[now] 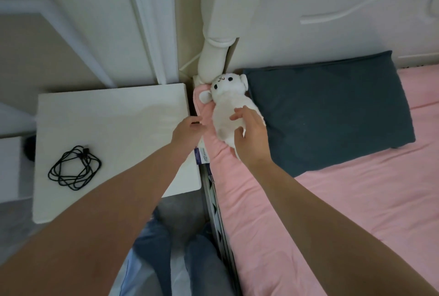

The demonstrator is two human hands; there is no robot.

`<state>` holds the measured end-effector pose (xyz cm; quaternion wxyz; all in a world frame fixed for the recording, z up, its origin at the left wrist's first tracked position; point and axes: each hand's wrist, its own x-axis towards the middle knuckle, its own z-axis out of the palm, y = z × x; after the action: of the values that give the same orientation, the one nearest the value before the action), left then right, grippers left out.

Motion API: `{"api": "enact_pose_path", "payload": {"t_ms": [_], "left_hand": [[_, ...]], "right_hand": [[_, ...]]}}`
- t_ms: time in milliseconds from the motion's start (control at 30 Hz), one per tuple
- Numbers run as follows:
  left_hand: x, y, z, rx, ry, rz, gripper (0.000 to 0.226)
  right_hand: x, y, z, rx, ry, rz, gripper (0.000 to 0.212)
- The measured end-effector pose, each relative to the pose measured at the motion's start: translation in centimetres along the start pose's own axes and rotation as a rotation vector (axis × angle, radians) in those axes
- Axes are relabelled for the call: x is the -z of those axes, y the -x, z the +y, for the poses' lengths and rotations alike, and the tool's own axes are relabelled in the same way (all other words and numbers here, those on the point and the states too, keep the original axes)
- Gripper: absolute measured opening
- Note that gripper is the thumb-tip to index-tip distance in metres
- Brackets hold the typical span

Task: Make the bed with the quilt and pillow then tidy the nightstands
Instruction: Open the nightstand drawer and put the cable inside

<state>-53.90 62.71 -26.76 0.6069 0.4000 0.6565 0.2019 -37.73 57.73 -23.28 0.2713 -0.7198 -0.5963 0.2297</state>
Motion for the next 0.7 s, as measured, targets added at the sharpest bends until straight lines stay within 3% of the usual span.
{"api": "enact_pose_path", "payload": {"t_ms": [200,500,700], "left_hand": [[3.4,3.4,-0.4,0.045,0.053,-0.013,0.021],[10.7,9.6,-5.5,0.244,-0.052,-0.053,0.025],[16.5,12.7,-13.4,0.351,0.004,0.049,0.025]], "right_hand": [[-1.1,0.8,-2.5,0.005,-0.004,-0.068,0.027],[-5.3,4.1,-6.8,0.035,0.024,-0.301,0.03],[-10.4,8.9,-7.3,-0.113,0.096,-0.494,0.032]]}}
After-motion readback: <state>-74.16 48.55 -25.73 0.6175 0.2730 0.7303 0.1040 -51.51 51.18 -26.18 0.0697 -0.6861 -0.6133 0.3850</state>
